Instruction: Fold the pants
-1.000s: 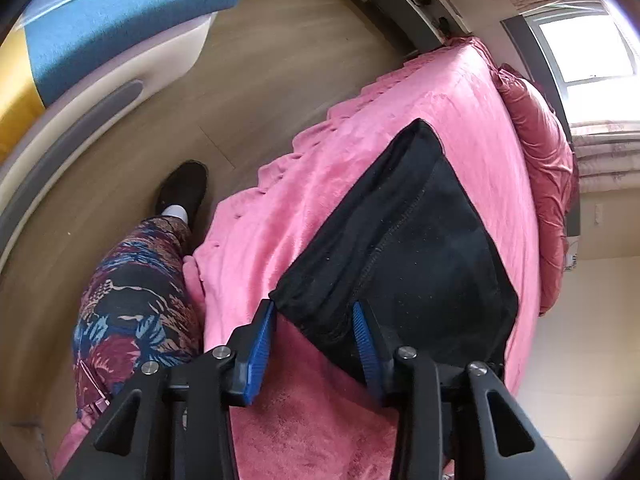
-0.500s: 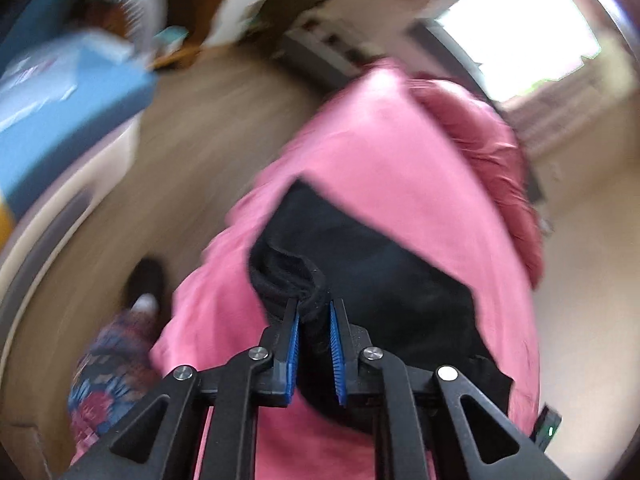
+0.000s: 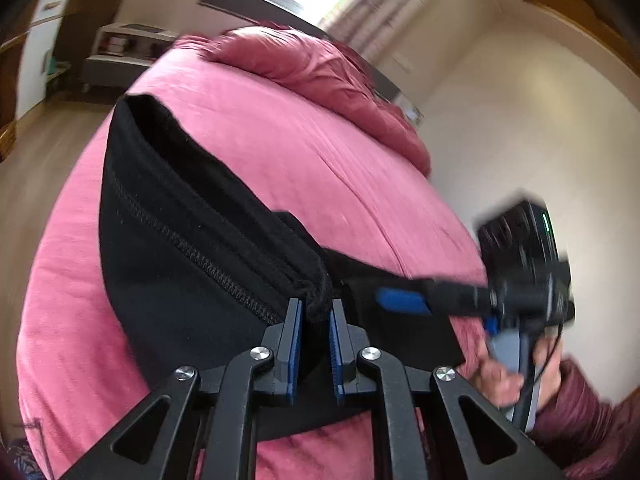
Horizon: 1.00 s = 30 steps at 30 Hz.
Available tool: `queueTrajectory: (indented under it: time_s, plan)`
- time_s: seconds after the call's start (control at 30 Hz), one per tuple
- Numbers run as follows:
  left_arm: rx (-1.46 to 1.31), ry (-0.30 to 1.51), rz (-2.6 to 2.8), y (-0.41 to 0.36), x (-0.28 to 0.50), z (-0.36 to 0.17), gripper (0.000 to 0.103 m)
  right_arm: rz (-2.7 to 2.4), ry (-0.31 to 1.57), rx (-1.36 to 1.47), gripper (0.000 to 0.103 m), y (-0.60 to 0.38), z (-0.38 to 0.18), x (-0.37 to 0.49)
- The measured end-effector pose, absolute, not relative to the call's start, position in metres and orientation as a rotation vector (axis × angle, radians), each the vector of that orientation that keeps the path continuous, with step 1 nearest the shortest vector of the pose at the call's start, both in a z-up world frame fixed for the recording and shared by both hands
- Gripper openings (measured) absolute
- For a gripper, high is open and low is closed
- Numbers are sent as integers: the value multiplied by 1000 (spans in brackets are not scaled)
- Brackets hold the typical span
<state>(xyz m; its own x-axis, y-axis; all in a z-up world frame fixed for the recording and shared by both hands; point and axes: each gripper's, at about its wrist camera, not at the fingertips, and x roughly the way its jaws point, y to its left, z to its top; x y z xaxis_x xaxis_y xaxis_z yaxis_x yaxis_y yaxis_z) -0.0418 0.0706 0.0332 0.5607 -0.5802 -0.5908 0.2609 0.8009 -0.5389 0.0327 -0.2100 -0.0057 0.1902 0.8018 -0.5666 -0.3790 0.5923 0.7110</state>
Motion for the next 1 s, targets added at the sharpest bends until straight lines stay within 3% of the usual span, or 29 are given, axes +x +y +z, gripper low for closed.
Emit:
queueTrajectory:
  time_s: [0.2, 0.27, 0.33, 0.4, 0.43, 0.6, 0.8, 1.0]
  plan:
    - [-336, 864, -576, 50, -46, 31, 12, 988, 1170, 398, 92, -148, -14, 68]
    - [-324, 868, -592, 46, -45, 32, 12, 1019, 1192, 342, 87, -128, -17, 74]
    - [-294, 867, -602, 42, -47, 33, 12, 1021, 1216, 252, 62, -110, -21, 78]
    - [-263, 865, -598, 41, -49, 37, 12, 1000, 1225, 144, 21, -96, -27, 77]
    - [-256, 872, -612, 43, -49, 39, 12, 989, 1221, 109, 15, -93, -29, 75]
    - [-374, 829, -715, 80, -50, 56, 21, 963, 1165, 116, 14, -104, -14, 70]
    - [-492, 793, -593, 133, -42, 64, 23, 946, 1066, 219, 14, -150, 23, 58]
    - [-441, 848, -541, 117, -24, 52, 26, 891, 964, 313, 14, -202, 53, 32]
